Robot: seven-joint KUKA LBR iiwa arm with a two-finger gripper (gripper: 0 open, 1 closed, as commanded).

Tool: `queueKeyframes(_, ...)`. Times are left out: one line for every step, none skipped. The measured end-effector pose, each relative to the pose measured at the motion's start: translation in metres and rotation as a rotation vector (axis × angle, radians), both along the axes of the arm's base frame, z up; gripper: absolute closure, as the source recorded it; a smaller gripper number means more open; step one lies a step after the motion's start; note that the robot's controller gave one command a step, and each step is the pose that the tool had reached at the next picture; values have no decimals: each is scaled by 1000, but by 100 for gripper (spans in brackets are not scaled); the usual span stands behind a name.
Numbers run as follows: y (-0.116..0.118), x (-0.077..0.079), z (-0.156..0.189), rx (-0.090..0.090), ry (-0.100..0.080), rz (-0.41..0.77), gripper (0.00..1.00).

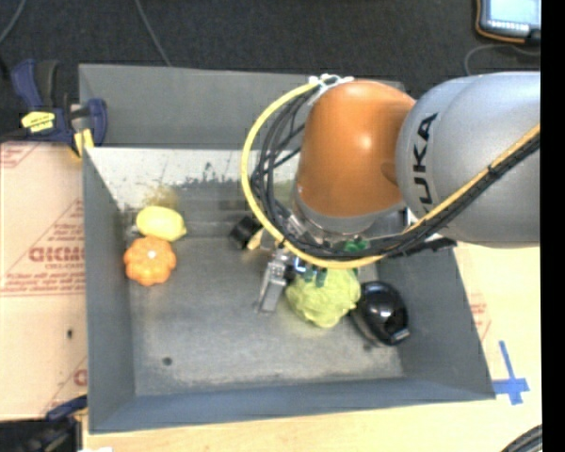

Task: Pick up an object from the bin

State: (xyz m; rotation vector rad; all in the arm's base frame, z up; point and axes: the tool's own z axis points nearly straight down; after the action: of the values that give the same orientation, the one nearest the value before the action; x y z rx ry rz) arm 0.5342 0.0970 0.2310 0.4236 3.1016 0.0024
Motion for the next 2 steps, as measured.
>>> queueKeyframes(-13, 3, -19, -2, 8, 216, 0)
queueKeyframes(-27, 3, -16, 1, 6, 48, 0)
